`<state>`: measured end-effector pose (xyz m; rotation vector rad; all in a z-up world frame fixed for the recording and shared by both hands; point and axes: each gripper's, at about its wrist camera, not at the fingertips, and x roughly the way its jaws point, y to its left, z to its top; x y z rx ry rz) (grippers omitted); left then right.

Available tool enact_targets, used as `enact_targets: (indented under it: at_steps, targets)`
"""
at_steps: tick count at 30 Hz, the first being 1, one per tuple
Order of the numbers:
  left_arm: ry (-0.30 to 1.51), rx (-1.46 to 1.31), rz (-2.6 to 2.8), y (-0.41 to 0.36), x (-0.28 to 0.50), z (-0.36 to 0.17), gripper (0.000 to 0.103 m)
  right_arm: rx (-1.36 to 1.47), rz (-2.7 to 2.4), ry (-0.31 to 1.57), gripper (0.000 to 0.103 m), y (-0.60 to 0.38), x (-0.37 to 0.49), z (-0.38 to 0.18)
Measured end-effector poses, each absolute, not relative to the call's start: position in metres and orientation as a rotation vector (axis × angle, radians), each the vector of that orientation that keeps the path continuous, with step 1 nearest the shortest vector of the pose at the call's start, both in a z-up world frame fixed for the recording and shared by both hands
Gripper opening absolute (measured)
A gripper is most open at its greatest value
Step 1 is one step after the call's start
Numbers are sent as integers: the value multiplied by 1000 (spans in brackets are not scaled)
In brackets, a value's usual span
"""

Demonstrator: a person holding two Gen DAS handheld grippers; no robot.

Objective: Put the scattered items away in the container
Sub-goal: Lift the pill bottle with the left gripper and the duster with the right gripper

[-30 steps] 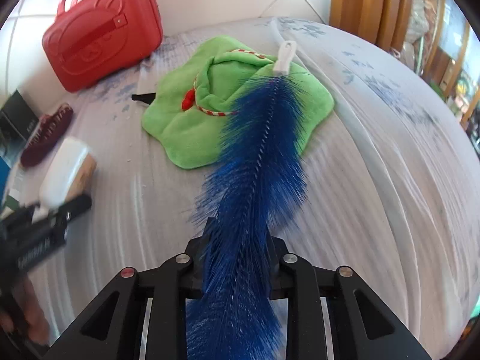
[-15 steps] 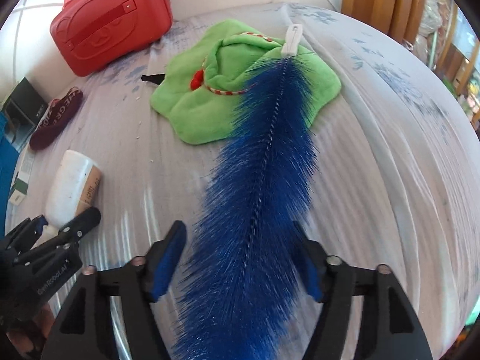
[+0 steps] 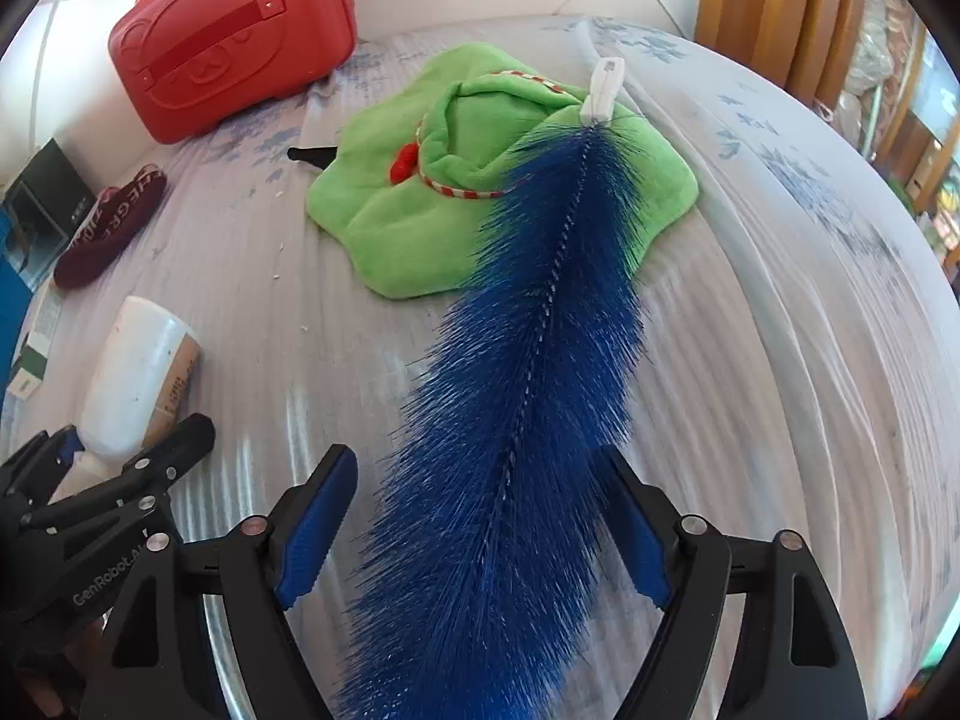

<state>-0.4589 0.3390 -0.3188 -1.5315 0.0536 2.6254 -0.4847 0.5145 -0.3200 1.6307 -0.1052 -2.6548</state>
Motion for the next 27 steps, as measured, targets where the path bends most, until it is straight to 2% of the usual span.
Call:
enact_targets:
  at_steps: [2, 3, 4, 6, 9, 14, 16, 27]
  targets:
    - [61, -1529, 2613, 341, -455, -317, 53, 1637, -2691, 5, 65, 508, -483, -321]
    - [65, -1531, 2594, 343, -453, -316, 52, 1620, -2687, 13, 47, 506, -481, -319]
    - [94, -1532, 2590, 347, -448, -315, 52, 1617, -2687, 19, 34, 507, -479, -318]
    - [117, -1536, 2583, 351, -441, -314, 52, 1623, -2671, 12, 27, 507, -478, -317]
    - [114, -1558, 2561, 353, -430, -313, 52, 1626, -2643, -87, 23, 514, -471, -314]
    - [90, -1529, 2561, 345, -407, -295, 52, 1535, -2551, -385, 21, 528, -452, -293]
    - [86, -1498, 2575, 340, -399, -283, 52, 1517, -2528, -450, 21, 530, -445, -287]
    - [51, -1343, 2673, 311, -375, -222, 52, 1311, -2613, -354, 21, 503, -407, -215]
